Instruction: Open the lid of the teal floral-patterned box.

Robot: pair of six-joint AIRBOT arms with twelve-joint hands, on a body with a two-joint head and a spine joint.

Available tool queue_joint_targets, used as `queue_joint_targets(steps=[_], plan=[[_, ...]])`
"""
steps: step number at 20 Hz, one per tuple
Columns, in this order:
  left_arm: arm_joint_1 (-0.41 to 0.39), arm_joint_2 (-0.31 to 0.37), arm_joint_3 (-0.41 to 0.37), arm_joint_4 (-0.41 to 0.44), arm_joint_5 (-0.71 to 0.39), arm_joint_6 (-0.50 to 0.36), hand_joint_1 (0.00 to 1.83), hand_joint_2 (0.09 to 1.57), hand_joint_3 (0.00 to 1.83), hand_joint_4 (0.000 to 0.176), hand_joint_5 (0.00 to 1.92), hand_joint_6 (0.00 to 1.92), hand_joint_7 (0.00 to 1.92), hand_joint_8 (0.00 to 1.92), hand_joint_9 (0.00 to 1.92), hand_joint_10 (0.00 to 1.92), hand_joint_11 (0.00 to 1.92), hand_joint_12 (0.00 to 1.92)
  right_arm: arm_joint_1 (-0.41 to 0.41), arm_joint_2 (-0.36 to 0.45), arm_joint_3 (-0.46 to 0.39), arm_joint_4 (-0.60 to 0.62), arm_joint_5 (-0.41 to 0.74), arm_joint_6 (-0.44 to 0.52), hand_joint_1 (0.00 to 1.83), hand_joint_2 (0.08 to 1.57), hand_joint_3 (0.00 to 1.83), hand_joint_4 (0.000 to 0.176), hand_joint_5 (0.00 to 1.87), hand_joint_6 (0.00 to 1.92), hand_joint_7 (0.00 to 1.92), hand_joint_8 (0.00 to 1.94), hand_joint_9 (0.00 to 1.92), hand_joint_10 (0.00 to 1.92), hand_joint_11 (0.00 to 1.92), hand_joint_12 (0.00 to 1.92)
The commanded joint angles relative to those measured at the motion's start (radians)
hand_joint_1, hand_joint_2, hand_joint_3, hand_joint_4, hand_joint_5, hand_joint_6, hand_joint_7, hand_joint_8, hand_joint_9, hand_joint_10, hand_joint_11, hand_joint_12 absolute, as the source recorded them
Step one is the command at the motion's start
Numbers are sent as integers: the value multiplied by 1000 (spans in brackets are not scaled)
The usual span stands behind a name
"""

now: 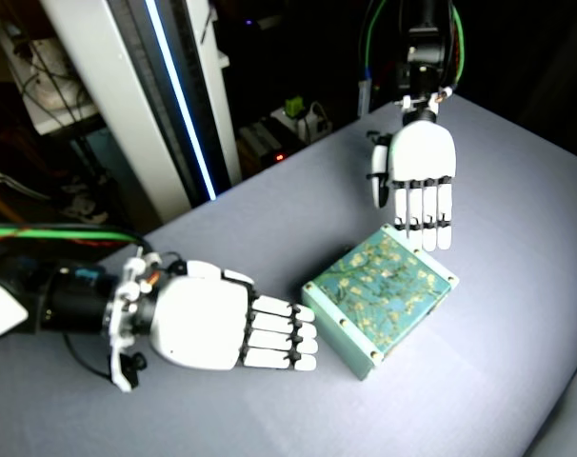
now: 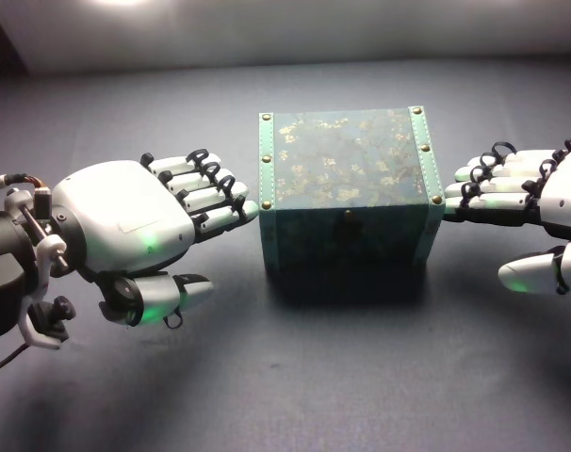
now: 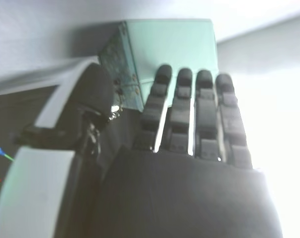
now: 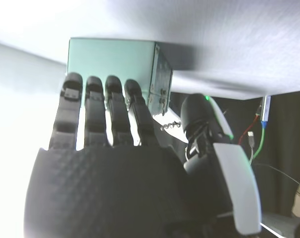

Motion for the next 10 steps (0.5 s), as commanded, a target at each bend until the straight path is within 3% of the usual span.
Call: queue_joint_targets(steps=[1, 10], plan=[[-12, -6, -8, 5, -142, -8, 0, 1568, 45, 0, 69, 5, 53, 1, 32, 1, 30, 15, 16, -1, -3, 50, 105, 8, 0, 1525, 7, 0, 60, 5, 32, 3, 0, 0, 0, 0], [13, 15, -8, -21, -256, -94, 0, 1571, 173, 0, 4, 0, 0, 0, 6, 0, 22, 14, 9, -7, -3, 198, 220, 6, 0, 1417, 0, 0, 2, 0, 0, 0, 0, 0, 0, 0]])
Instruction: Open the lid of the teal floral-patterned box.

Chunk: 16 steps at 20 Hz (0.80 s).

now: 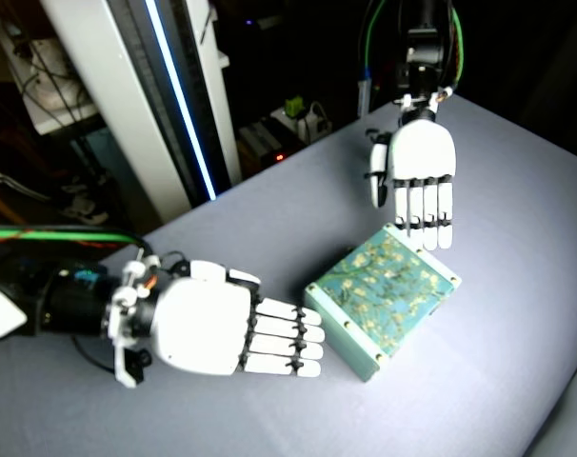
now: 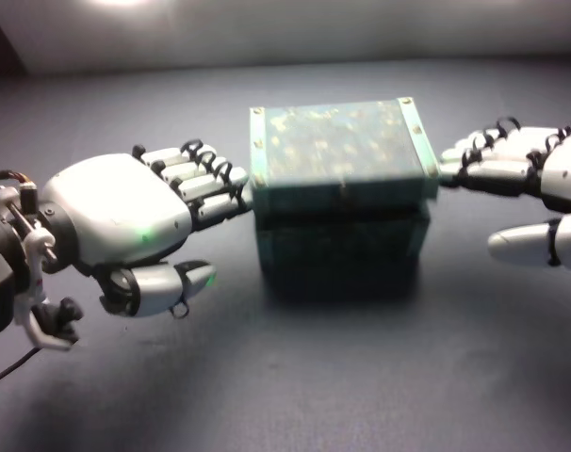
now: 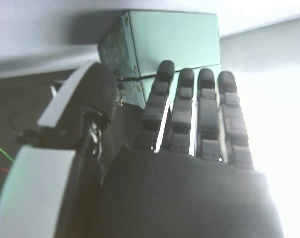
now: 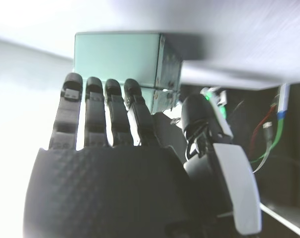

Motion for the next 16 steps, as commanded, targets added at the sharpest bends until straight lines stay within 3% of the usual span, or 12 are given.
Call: queue_joint_targets(steps=[1, 6, 7, 8, 9, 12, 13, 16], plan=[[-5, 4, -4, -6, -172, -6, 0, 1571, 143, 0, 10, 2, 0, 0, 6, 1, 14, 10, -1, -5, -1, 59, 164, 5, 0, 1370, 0, 0, 0, 0, 0, 0, 0, 0, 0, 0], [13, 13, -2, -80, -253, -5, 0, 1502, 21, 0, 0, 0, 0, 0, 0, 0, 0, 0, -48, -9, 5, 164, 231, 0, 0, 1405, 5, 0, 0, 0, 0, 0, 0, 0, 3, 1], [16, 14, -2, -89, -261, -5, 0, 1527, 32, 42, 0, 0, 0, 0, 0, 0, 0, 0, -51, -10, 6, 173, 237, -2, 0, 1414, 9, 0, 19, 8, 5, 2, 0, 0, 0, 0], [20, 15, -1, -101, -271, -5, 0, 1525, 28, 52, 0, 0, 0, 0, 0, 0, 0, 0, -54, -11, 7, 186, 243, -6, 0, 1414, 8, 0, 40, 16, 21, 8, 0, 0, 11, 5], [22, 15, 0, -111, -283, -5, 0, 1559, 42, 0, 0, 0, 0, 0, 0, 0, 0, 0, -56, -11, 8, 204, 253, -10, 0, 1443, 20, 0, 44, 15, 20, 7, 0, 0, 1, 0], [16, 1, 12, -137, -306, -4, 0, 1510, 14, 0, 0, 0, 9, 4, 19, 8, 0, 0, -57, -19, 17, 263, 292, -26, 0, 1426, 7, 0, 63, 16, 19, 3, 0, 0, 0, 0], [14, -3, 15, -141, -310, -4, 0, 1483, 0, 0, 12, 5, 10, 4, 14, 5, 4, 2, -57, -22, 19, 275, 301, -28, 0, 1409, 0, 15, 34, 2, 3, 0, 0, 0, 0, 0], [-2, -34, 34, -157, -324, -4, 0, 1569, 36, 0, 27, 9, 0, 0, 0, 0, 16, 6, -63, -32, 26, 322, 340, -30, 0, 1420, 4, 0, 56, 11, 22, 8, 0, 0, 0, 0]])
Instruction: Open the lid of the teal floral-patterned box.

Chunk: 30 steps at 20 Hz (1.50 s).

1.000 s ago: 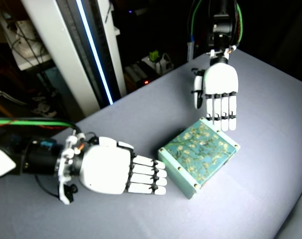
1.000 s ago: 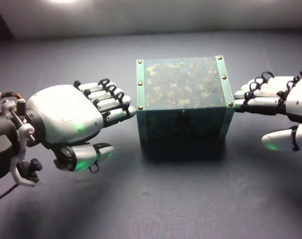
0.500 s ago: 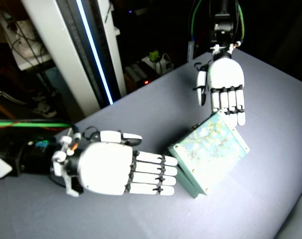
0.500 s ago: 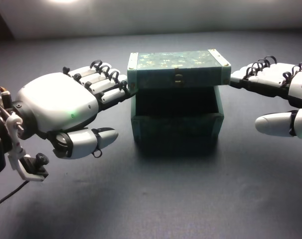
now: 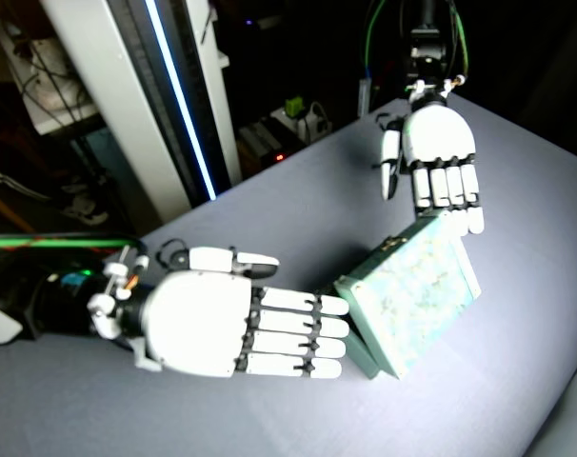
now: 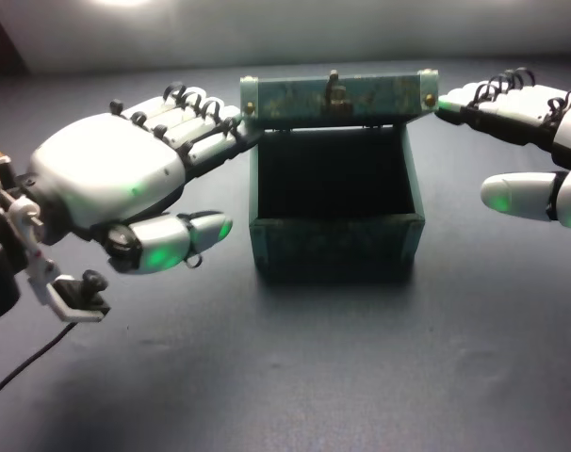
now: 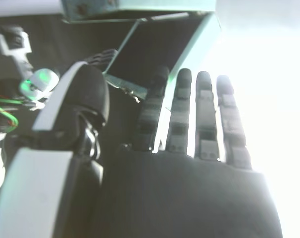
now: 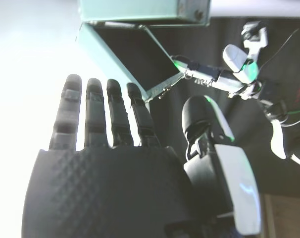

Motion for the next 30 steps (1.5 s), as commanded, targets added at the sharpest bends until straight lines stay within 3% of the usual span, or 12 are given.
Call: queue_joint_targets(steps=[1, 8, 9, 10, 11, 12, 15, 20, 25, 30], plan=[[-16, -8, 7, -4, -135, 0, 0, 1556, 27, 0, 39, 12, 8, 3, 17, 6, 33, 14, 2, 1, 4, 44, 136, 2, 0, 1466, 25, 0, 63, 13, 16, 5, 0, 0, 3, 1], [-36, -79, 78, -100, -169, -1, 0, 1250, 0, 0, 32, 3, 4, 1, 17, 6, 32, 13, -50, 5, 5, 133, 199, 2, 0, 1391, 0, 0, 92, 11, 62, 13, 7, 2, 8, 4], [-38, -81, 83, -113, -176, -1, 0, 1311, 0, 0, 20, 0, 4, 1, 23, 8, 32, 13, -54, 7, 3, 136, 200, 2, 0, 1383, 0, 0, 102, 12, 71, 14, 20, 6, 14, 7], [-41, -82, 89, -124, -180, -1, 0, 1482, 23, 0, 13, 2, 0, 0, 17, 2, 18, 8, -57, 9, 1, 142, 204, 2, 0, 1392, 0, 0, 118, 15, 87, 16, 32, 9, 19, 9], [-44, -83, 94, -132, -184, -1, 0, 1553, 132, 0, 2, 0, 0, 0, 3, 0, 3, 1, -63, 11, 0, 148, 208, 2, 0, 1395, 0, 0, 121, 14, 96, 17, 41, 11, 22, 10], [-48, -84, 96, -134, -187, -1, 0, 1567, 176, 0, 0, 0, 0, 0, 0, 0, 0, 0, -67, 12, -1, 151, 211, 2, 0, 1404, 0, 0, 128, 15, 100, 17, 36, 8, 10, 5], [-76, -92, 109, -132, -184, -1, 0, 1569, 30, 0, 0, 0, 0, 0, 0, 0, 0, 0, -79, 13, -2, 163, 213, 2, 0, 1394, 0, 0, 124, 10, 86, 7, 24, 2, 0, 0], [-108, -101, 124, -121, -174, -1, 0, 1571, 107, 0, 3, 1, 0, 0, 0, 0, 20, 9, -97, 14, -5, 184, 227, 2, 0, 1377, 0, 0, 130, 8, 84, 3, 27, 2, 5, 2], [-43, -36, 58, -111, -271, -31, 0, 1571, 152, 0, 21, 5, 0, 0, 0, 0, 19, 10, -125, 37, -42, 203, 285, 2, 0, 1404, 6, 0, 133, 6, 94, 6, 45, 8, 20, 9], [129, 108, -79, -101, -579, -126, 0, 1571, 102, 0, 65, 9, 23, 5, 1, 0, 9, 6, -190, 103, -121, 256, 493, 2, 0, 1406, 4, 0, 137, 5, 96, 3, 55, 8, 42, 19]])
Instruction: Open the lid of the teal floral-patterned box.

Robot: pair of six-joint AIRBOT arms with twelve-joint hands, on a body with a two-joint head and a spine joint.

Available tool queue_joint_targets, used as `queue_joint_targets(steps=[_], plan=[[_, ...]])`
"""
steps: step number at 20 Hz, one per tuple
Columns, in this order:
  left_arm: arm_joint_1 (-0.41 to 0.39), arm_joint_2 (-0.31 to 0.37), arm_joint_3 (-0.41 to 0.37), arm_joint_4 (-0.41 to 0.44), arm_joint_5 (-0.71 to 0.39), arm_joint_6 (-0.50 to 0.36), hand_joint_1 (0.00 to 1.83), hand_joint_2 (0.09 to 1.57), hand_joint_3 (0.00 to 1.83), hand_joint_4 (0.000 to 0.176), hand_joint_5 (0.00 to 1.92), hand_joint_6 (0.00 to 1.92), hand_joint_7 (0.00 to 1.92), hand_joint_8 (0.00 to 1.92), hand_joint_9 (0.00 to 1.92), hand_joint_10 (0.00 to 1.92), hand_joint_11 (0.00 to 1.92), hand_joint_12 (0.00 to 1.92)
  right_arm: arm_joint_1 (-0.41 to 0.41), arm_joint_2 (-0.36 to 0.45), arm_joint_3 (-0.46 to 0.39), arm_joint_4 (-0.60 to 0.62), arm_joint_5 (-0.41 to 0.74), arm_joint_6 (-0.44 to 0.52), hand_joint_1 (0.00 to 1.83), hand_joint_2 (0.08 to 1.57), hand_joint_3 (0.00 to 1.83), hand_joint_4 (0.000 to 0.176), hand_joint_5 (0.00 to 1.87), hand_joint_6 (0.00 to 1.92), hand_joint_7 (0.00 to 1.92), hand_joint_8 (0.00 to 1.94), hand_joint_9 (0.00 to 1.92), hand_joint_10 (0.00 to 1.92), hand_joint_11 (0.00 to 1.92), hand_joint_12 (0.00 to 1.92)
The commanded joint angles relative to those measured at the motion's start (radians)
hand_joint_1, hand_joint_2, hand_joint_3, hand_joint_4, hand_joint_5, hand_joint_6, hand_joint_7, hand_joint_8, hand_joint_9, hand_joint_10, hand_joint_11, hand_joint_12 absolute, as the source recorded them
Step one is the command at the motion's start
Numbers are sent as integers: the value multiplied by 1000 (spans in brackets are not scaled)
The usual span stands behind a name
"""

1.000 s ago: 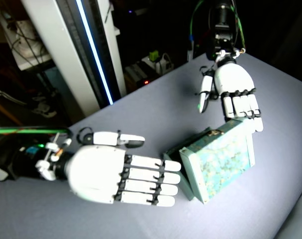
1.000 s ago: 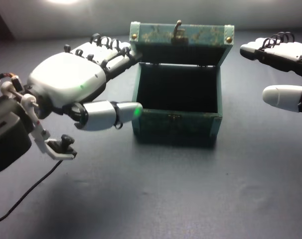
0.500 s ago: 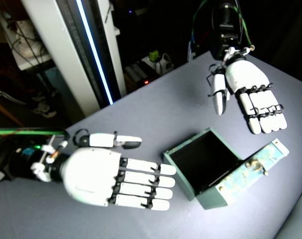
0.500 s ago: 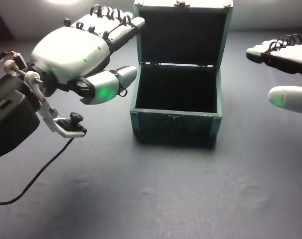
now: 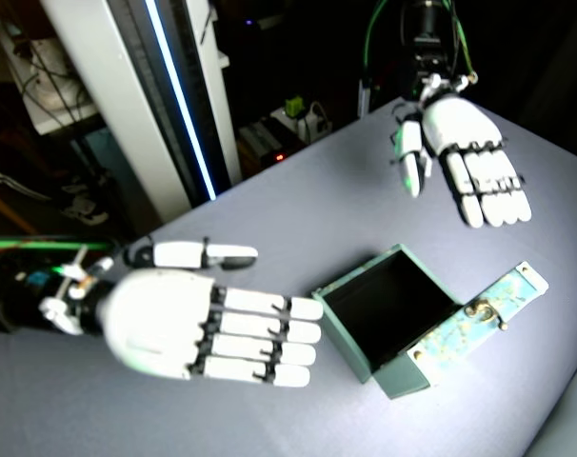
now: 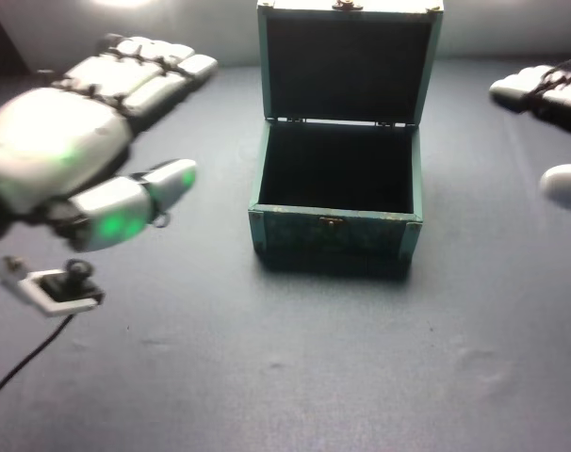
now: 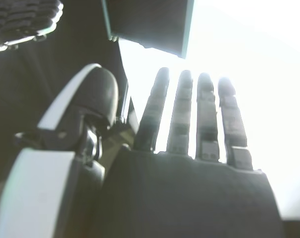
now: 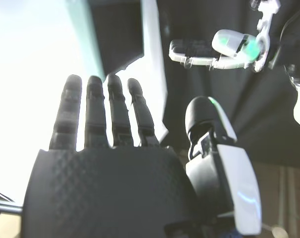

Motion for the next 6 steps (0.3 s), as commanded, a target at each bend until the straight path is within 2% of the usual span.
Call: queue_joint_targets(steps=[1, 2, 3, 4, 6], plan=[[7, 24, -15, 3, -253, -14, 0, 1571, 152, 0, 29, 3, 19, 2, 13, 4, 25, 14, -3, 15, -9, 52, 210, 5, 0, 1400, 1, 0, 151, 10, 91, 0, 47, 4, 35, 17], [32, 50, -39, 3, -311, -15, 0, 1571, 160, 0, 57, 15, 44, 11, 36, 12, 49, 26, -19, 31, -26, 66, 266, 5, 0, 1401, 1, 0, 163, 13, 108, 7, 91, 20, 99, 47], [53, 72, -57, 3, -355, -15, 0, 1355, 56, 0, 49, 10, 26, 4, 6, 2, 9, 4, -31, 45, -40, 76, 312, 4, 0, 1428, 12, 0, 176, 15, 97, 2, 67, 8, 72, 38], [76, 91, -75, 3, -407, -21, 0, 1313, 35, 0, 34, 3, 20, 1, 0, 0, 1, 0, -41, 62, -59, 83, 367, -4, 0, 1445, 17, 0, 179, 14, 99, 2, 57, 3, 42, 27], [116, 105, -90, 0, -484, -48, 0, 1506, 22, 0, 66, 1, 30, 2, 5, 1, 10, 14, -47, 85, -87, 83, 437, -27, 0, 1488, 30, 0, 161, 4, 84, 1, 10, 0, 1, 0]])
